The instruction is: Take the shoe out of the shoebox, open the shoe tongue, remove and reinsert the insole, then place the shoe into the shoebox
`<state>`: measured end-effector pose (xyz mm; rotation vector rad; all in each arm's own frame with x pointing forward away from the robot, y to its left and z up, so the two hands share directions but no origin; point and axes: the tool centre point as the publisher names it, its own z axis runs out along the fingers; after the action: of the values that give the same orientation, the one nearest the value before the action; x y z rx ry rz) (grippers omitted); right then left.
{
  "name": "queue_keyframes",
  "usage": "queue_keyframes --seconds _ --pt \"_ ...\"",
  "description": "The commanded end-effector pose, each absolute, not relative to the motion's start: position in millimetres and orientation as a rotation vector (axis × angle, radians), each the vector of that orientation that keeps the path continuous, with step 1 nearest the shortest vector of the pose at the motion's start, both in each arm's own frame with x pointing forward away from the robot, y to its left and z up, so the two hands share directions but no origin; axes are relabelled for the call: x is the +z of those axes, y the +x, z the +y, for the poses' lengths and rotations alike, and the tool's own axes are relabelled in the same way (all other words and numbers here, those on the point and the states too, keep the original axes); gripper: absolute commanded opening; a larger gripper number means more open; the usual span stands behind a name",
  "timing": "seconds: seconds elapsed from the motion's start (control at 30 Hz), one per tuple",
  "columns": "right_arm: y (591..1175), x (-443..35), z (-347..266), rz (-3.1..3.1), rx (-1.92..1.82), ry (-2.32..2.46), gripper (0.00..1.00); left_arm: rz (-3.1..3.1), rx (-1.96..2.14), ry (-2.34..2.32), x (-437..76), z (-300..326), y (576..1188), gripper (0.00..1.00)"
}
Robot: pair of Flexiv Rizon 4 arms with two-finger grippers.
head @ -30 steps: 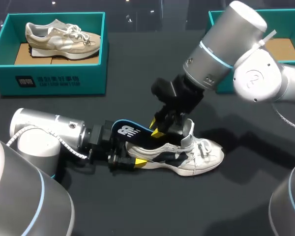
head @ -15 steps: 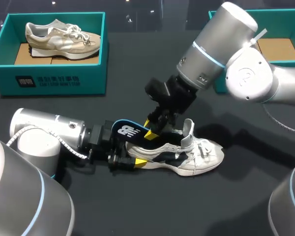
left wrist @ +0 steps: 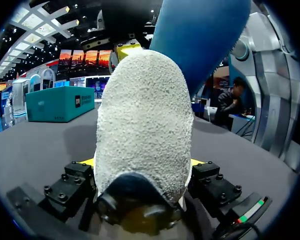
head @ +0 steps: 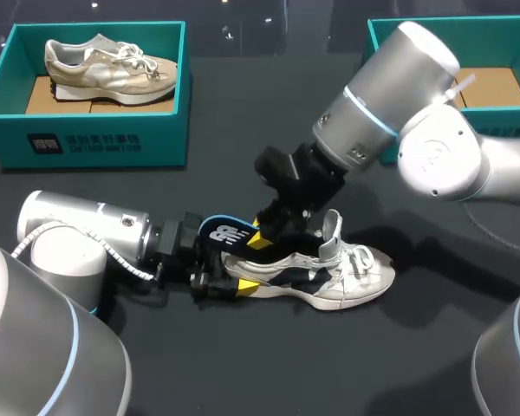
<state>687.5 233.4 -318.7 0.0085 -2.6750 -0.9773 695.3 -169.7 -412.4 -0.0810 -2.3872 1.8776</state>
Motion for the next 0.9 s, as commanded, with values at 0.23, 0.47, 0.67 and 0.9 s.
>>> queue_keyframes --seconds 0.23,0.47,0.67,0.9 --pt "680.9 -300.1 246.9 -2.699 -1.041 0.073 0.00 -2.388 1.877 -0.080 -413.6 -169.9 695.8 0.00" --pt "675.3 -281.3 255.7 -2.741 -1.065 0.141 0.00 -2.388 1.877 -0.080 -413.6 -169.9 695.8 0.00" --pt "675.3 -281.3 255.7 -2.741 -1.065 0.141 0.00 -2.388 1.877 -0.080 -413.6 -169.9 695.8 0.00" --pt "668.8 -230.9 254.5 -2.733 -1.225 0.102 0.00 -2.388 1.877 -0.080 -413.6 -169.9 695.8 0.00"
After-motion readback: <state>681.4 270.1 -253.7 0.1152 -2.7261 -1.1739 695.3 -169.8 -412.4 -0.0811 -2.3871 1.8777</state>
